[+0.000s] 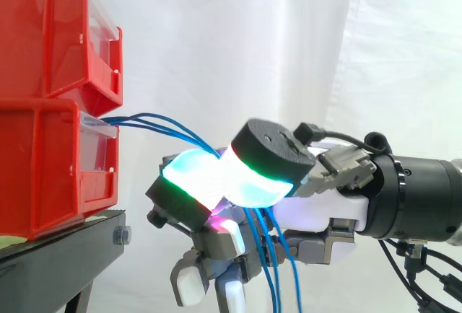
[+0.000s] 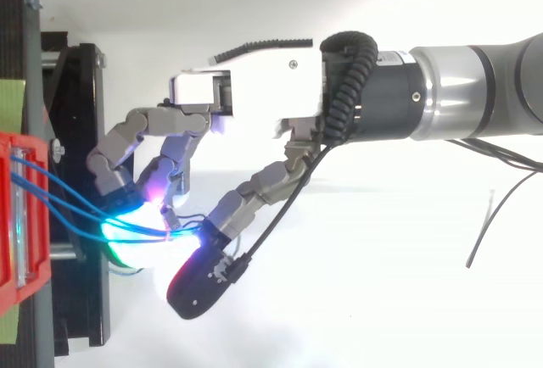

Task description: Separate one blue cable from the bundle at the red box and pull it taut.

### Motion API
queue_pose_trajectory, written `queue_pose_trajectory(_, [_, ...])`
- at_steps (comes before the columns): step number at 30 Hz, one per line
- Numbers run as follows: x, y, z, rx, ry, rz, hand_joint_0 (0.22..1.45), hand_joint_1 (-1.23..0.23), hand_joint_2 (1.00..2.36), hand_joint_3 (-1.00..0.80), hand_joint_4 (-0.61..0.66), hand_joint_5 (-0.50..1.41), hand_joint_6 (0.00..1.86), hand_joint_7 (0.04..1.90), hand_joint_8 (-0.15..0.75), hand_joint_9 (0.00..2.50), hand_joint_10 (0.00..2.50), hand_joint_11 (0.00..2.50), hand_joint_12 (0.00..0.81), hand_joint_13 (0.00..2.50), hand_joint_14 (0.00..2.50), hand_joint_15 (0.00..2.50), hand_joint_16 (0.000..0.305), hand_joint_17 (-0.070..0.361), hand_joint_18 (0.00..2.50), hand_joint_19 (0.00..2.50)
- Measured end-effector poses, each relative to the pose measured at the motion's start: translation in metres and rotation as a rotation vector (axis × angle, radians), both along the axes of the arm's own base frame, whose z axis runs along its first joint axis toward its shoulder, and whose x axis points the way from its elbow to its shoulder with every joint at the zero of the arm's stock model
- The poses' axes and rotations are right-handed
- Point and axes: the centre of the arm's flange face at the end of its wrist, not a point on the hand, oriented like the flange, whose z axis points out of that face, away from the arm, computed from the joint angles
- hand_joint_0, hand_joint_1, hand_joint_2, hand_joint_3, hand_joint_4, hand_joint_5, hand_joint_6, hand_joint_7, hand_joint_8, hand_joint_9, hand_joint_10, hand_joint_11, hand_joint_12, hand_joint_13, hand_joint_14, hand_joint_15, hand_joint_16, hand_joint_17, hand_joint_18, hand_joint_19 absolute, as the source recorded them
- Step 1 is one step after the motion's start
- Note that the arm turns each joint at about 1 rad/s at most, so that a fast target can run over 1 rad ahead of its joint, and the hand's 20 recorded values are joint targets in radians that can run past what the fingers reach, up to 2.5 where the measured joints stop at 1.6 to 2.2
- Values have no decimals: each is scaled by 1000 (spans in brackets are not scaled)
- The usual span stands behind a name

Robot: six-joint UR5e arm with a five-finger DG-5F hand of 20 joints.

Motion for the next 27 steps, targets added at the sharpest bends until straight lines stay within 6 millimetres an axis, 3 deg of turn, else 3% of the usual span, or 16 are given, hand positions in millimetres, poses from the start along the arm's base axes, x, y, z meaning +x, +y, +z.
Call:
queue_pose_trajectory(2, [0,0,0,0,1,0,678,-898,1000,-500,202,-149,873,1244,390,1048,24,1112,384,815,18,531,49,110,888,618])
queue_pose_trajectory(7, [0,0,0,2,3,-1,483,-756,1000,-500,185,-152,882,1125,425,1052,19,1093,418,843,18,533,55,125,946,634])
queue_pose_trajectory(8, [0,0,0,4,4,-1,451,-636,1000,-500,184,-154,868,1072,440,1060,15,1059,432,853,18,537,59,132,967,625])
queue_pose_trajectory(11, [0,0,0,13,6,0,501,-470,1000,-500,143,-155,852,1058,411,1047,19,1043,413,828,19,535,54,122,910,658])
queue_pose_trajectory(13, [0,0,0,19,6,2,575,-446,1000,-500,121,-156,846,1079,393,1037,22,1037,391,809,19,531,50,113,866,688])
queue_pose_trajectory(15, [0,0,0,23,6,2,624,-479,1000,-500,111,-155,845,1097,390,1042,22,1044,388,806,19,531,49,111,858,693])
queue_pose_trajectory(20, [0,0,0,27,4,3,611,-660,1016,-255,103,-153,846,1116,394,1033,21,1057,390,802,19,538,50,111,852,690])
queue_pose_trajectory(27, [0,-1,0,27,4,2,685,-891,1018,-224,60,-177,871,1132,374,958,22,1066,391,786,19,532,50,112,861,644])
